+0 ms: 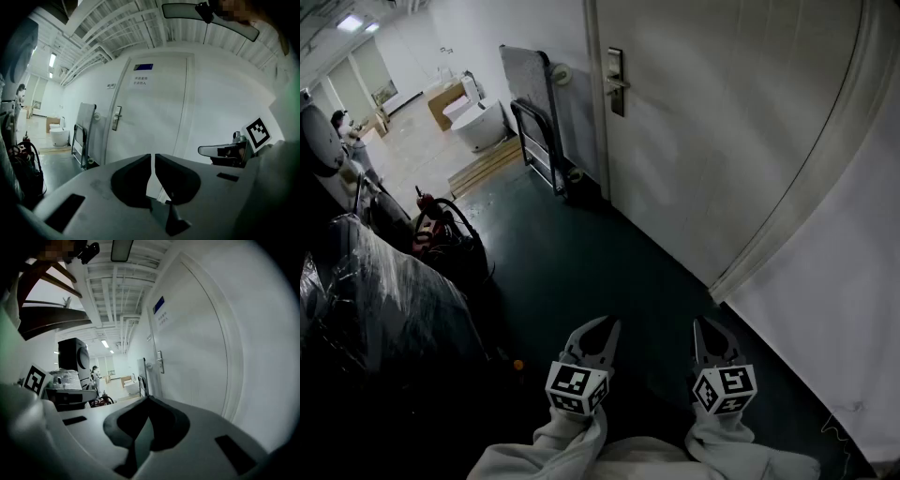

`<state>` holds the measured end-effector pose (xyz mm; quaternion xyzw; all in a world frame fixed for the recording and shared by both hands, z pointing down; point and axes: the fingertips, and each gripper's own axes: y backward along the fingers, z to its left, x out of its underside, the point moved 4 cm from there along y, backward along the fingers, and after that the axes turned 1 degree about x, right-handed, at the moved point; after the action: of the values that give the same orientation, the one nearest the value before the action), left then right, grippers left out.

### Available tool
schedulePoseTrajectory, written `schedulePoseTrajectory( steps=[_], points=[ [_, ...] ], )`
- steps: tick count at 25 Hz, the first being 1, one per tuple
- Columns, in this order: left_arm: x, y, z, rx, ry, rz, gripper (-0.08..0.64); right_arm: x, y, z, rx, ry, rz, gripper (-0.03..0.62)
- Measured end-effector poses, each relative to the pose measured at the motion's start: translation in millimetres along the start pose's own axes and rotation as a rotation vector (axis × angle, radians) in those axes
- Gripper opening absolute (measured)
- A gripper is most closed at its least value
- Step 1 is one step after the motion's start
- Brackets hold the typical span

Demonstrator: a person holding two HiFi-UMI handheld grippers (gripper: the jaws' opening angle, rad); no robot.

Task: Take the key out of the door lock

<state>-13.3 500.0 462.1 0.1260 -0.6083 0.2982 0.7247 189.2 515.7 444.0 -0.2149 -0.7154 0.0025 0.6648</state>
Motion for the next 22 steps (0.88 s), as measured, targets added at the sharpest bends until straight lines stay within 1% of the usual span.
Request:
schedulePoseTrajectory(
  steps=[6,8,10,14,22],
  points=[
    [0.5,-3.5,-0.7,-0.017,0.003,-0.011,0.034,2.9,-1.0,-5.9,-0.011,-0.088,-0.003,0.052],
    [0.2,-4.4,-2.4,-0.014,-0.004,-0.009,0.034,0.9,0.1,-6.1,-0.026,-0.113,-0.012,0.068],
    [0.1,-4.4,-3.8,-0.011,-0.005,-0.006,0.034,-1.4,1.6,-4.4,-0.035,-0.109,-0.019,0.071],
    [-2.1,-1.7,-6.8,-0.012,-0.013,-0.016,0.034,-1.5,4.2,-3.2,-0.01,-0.086,-0.027,0.04],
    [-0.6,-0.8,-5.6,-0.012,-0.001,0.01,0.034,5.6,-1.4,-5.0,0.003,-0.126,-0.011,0.041]
  ],
)
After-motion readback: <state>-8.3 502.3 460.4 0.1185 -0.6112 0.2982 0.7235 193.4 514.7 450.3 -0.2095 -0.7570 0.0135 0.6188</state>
